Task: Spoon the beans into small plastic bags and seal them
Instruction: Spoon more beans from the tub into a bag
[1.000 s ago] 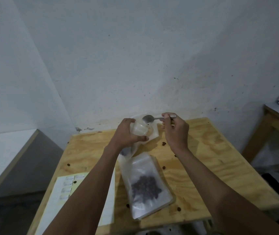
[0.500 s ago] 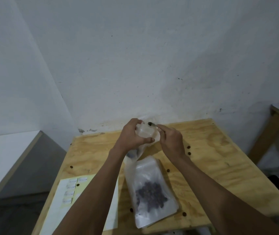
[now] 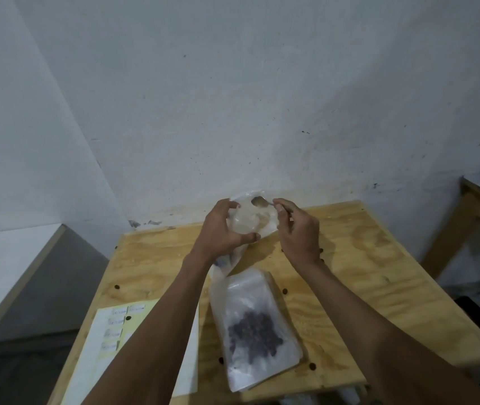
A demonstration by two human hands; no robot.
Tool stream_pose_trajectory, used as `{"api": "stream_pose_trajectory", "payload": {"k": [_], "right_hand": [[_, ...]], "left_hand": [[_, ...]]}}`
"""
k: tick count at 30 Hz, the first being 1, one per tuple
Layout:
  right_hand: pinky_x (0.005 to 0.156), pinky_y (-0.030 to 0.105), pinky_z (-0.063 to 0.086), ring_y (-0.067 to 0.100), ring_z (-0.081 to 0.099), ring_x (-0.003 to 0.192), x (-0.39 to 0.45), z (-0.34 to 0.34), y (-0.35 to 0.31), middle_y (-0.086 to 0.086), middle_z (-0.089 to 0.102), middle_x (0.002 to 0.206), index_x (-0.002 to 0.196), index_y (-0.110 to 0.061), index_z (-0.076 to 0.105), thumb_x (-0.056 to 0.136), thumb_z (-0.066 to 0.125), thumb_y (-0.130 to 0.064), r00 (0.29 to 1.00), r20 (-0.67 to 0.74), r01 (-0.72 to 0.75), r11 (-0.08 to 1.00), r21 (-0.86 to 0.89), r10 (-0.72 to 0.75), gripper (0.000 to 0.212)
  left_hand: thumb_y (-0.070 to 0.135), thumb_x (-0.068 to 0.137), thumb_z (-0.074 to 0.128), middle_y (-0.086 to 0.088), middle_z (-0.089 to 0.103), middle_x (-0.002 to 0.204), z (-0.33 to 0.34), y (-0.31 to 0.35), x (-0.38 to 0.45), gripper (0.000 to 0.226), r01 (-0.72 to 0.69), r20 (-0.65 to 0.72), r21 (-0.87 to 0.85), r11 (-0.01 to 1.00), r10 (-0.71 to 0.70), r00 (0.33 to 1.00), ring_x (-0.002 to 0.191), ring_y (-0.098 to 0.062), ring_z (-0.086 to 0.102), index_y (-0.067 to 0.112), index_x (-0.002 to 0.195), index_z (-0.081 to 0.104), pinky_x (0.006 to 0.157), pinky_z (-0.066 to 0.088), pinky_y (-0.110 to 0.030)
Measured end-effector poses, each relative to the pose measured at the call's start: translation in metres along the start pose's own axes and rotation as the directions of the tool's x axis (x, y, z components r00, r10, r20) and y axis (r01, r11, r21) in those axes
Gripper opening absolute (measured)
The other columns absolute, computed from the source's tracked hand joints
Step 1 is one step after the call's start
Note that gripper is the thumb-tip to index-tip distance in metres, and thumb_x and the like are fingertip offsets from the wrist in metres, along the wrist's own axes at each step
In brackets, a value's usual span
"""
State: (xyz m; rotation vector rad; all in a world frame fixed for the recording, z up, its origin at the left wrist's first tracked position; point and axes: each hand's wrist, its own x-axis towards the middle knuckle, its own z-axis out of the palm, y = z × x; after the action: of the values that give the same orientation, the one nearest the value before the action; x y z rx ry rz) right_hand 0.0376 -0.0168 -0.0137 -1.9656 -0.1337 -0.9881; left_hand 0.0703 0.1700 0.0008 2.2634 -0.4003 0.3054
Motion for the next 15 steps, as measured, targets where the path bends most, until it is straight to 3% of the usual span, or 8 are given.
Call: {"api": "stream_pose_trajectory", "payload": {"k": [3, 6, 10, 12, 15], "right_hand": [[0.07, 0.033, 0.059, 0.018, 0.072, 0.081, -0.005, -0.001, 0.002, 0.004, 0.078, 0.098, 0.122, -0.012, 0.073, 0.104, 0.056, -0.017, 0.998, 0.056, 0.029, 0.999, -0.021, -0.027, 0.026], [0.059, 0.04, 0.059, 0.015, 0.07, 0.068, -0.004, 0.0, -0.002, -0.003, 0.076, 0.088, 0.111, -0.01, 0.076, 0.104, 0.056, -0.018, 0.996, 0.026, -0.081, 0.995, 0.061, 0.079, 0.022], [0.055, 0.021, 0.05, 0.004, 0.064, 0.067, 0.003, -0.005, -0.009, -0.013, 0.071, 0.092, 0.105, -0.008, 0.075, 0.104, 0.057, -0.014, 0.996, -0.088, -0.029, 0.998, 0.06, 0.034, 0.02], [0.058, 0.018, 0.047, 0.004, 0.064, 0.068, 0.003, -0.007, -0.006, -0.008, 0.075, 0.094, 0.108, -0.009, 0.076, 0.104, 0.057, -0.015, 1.0, -0.022, -0.018, 0.999, 0.035, 0.019, 0.02], [0.065, 0.023, 0.052, 0.007, 0.067, 0.072, -0.004, -0.005, 0.005, -0.001, 0.079, 0.098, 0.116, -0.012, 0.076, 0.103, 0.058, -0.018, 0.996, 0.093, -0.011, 0.999, -0.032, 0.014, 0.023]], "left_hand": [[0.051, 0.057, 0.091, 0.008, 0.055, 0.123, -0.002, 0.0, 0.0, 0.088, -0.002, 0.002, 0.002, 1.0, 0.002, 1.0, 0.106, -0.014, 0.055, 0.017, 0.129, 0.055, 0.082, 0.051, -0.031], [0.053, 0.056, 0.09, 0.007, 0.056, 0.124, -0.004, 0.0, 0.0, 0.089, -0.003, 0.0, -0.001, 1.0, 0.003, 1.0, 0.107, -0.014, 0.055, 0.017, 0.129, 0.054, 0.086, 0.054, -0.037], [0.054, 0.056, 0.09, 0.009, 0.056, 0.123, -0.005, -0.002, 0.0, 0.089, 0.026, -0.031, -0.028, 0.999, -0.027, 0.999, 0.108, -0.015, 0.057, 0.019, 0.129, 0.054, 0.087, 0.056, -0.04], [0.053, 0.057, 0.092, 0.007, 0.056, 0.125, -0.005, -0.004, 0.001, 0.088, 0.041, -0.049, -0.053, 0.998, -0.044, 0.998, 0.11, -0.016, 0.058, 0.02, 0.129, 0.054, 0.087, 0.056, -0.04], [0.047, 0.059, 0.094, 0.007, 0.056, 0.126, -0.007, -0.003, 0.001, 0.083, 0.044, -0.061, -0.074, 0.996, -0.048, 0.997, 0.111, -0.016, 0.058, 0.023, 0.127, 0.055, 0.087, 0.057, -0.038]]}}
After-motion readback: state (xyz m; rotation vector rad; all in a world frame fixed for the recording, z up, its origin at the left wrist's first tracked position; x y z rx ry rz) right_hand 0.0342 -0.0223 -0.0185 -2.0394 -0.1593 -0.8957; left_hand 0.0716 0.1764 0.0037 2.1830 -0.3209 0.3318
